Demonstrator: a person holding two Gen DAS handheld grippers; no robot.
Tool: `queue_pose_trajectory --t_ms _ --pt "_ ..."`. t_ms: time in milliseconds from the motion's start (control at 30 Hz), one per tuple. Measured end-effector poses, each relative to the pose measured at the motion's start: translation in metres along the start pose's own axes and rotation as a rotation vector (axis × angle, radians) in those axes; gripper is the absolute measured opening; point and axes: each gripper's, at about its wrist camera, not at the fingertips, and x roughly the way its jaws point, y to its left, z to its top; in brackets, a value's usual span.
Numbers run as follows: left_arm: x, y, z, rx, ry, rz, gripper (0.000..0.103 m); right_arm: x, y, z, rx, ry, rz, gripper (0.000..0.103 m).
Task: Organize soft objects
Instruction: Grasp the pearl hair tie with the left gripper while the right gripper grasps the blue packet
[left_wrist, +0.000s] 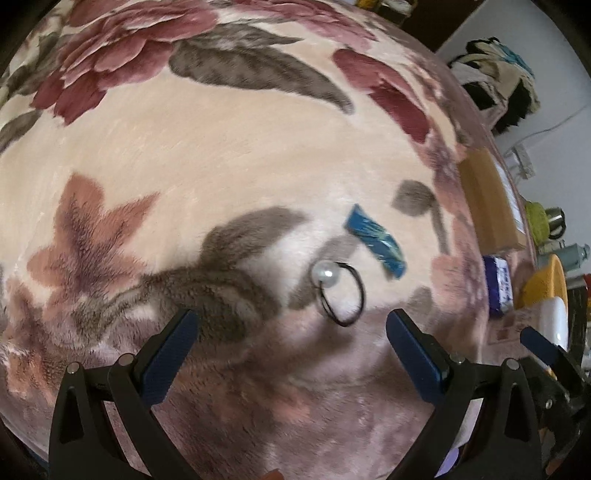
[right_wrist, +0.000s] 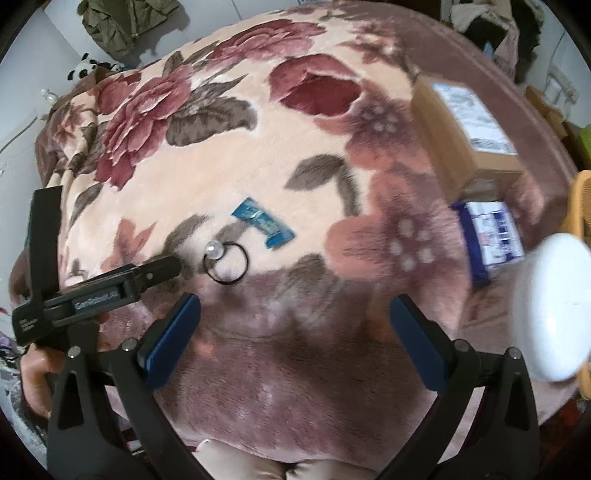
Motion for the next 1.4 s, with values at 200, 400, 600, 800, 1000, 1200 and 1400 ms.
queue_pose_trajectory --t_ms 200,400,600,800,1000,1200,1400 --pt "0.021 -0.012 0.004 0.03 0.006 0.001 0.086 0.012 0.001 -0.005 -0.01 -0.007 0.034 0.097" --pt "0.043 -0.039 0.01 0.092 0.004 0.009 0.057 0.022 -0.003 -0.008 -0.025 0.008 0.028 0.092" --pt "0.058 -0.028 0.013 0.077 0.013 0.034 0.023 0.036 -0.003 -0.002 -0.056 0.005 0.023 0.081" --pt "0.034 0.0 0.012 0.03 -0.044 0.042 0.023 0.069 0.008 0.02 -0.116 0.005 0.023 0.073" --pt "0.036 0.024 0.015 -0.001 -0.021 0.059 0.023 0.112 0.03 0.046 -0.168 0.029 0.024 0.073" --pt "0.039 0.026 0.016 -0.002 -0.008 0.041 0.023 0.139 0.037 0.052 -0.193 0.098 0.024 0.033" --pt "0.033 0.019 0.008 0.005 -0.014 0.039 0.023 0.115 0.024 0.028 -0.164 0.078 0.068 0.023"
